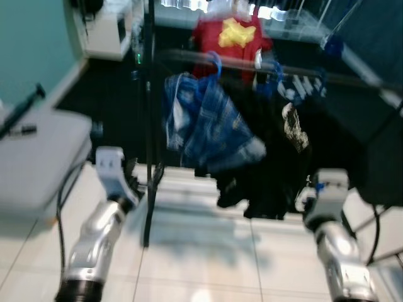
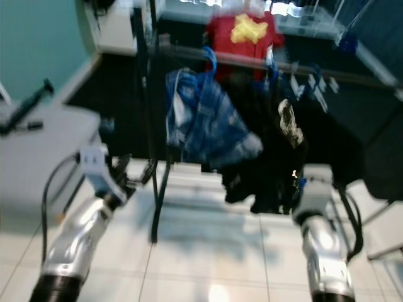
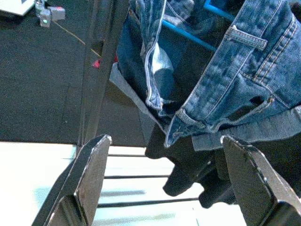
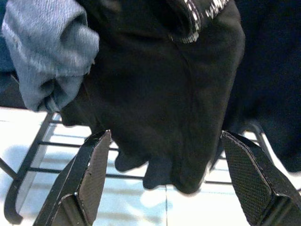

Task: Hang hanger

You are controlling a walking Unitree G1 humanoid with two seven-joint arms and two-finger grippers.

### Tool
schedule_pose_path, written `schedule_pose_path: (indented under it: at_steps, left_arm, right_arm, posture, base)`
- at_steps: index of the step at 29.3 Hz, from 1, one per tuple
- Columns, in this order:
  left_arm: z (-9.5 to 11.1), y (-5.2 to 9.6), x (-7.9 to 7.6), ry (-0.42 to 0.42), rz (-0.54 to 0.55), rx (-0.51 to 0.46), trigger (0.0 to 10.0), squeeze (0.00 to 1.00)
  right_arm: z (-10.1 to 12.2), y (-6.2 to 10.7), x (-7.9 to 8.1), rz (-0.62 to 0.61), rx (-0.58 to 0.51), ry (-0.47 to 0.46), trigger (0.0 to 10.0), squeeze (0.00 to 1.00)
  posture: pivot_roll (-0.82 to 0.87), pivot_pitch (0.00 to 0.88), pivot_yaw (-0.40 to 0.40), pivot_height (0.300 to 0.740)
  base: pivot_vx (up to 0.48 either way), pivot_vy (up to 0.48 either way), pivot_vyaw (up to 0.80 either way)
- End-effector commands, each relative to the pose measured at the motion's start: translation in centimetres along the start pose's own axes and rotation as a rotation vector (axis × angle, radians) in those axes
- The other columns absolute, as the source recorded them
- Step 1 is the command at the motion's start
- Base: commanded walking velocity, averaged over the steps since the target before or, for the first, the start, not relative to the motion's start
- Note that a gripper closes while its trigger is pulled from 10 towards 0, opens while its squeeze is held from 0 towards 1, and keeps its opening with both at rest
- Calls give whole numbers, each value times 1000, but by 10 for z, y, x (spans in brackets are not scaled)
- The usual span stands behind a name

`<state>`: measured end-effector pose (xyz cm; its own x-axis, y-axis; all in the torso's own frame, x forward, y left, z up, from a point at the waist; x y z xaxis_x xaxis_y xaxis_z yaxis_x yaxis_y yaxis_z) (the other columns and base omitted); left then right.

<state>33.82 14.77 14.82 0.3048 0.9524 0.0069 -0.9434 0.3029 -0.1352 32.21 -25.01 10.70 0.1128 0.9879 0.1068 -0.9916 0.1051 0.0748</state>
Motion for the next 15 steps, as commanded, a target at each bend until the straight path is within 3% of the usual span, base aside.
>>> schedule_pose_path:
  at_steps: [1,4,8,15]
  left_arm:
    - [-3,1,-10,16,-39,14,10000,0]
    - [-1,1,-12,20,-48,12,10000,0]
    - [19,-2,-32,58,-123,-22,10000,0]
    - [23,-3,-37,64,-138,-26,10000,0]
  right_arm:
    - [-6,4,-11,-31,21,-5,10000,0]
    - [-4,3,-11,-24,16,0,10000,0]
    - [16,-1,2,73,-42,-4,10000,0]
    - [27,-2,10,112,-69,4,10000,0]
  posture:
    - [-16,143,-67,740]
    - [-16,143,-67,740]
    - [-15,145,-68,740]
    - [-18,145,-70,740]
  base:
    - [0,-480,0]
    - [0,-480,0]
    - [0,-480,0]
    - [0,-480,0]
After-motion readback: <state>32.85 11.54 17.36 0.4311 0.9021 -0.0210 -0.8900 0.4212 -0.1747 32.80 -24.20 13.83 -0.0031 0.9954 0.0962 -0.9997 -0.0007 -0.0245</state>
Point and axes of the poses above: a point about 5 cm out from each wrist's last joint towards the gripper, its own y axis pointing back from the gripper into the wrist, its own z axis along the axis of the wrist's last joint, x = y × z, the point moved 3 cm from there along -y, pointing out of the wrist towards the gripper, and after that the axes turned 11 degrees about -y, right-handed, at the moved point
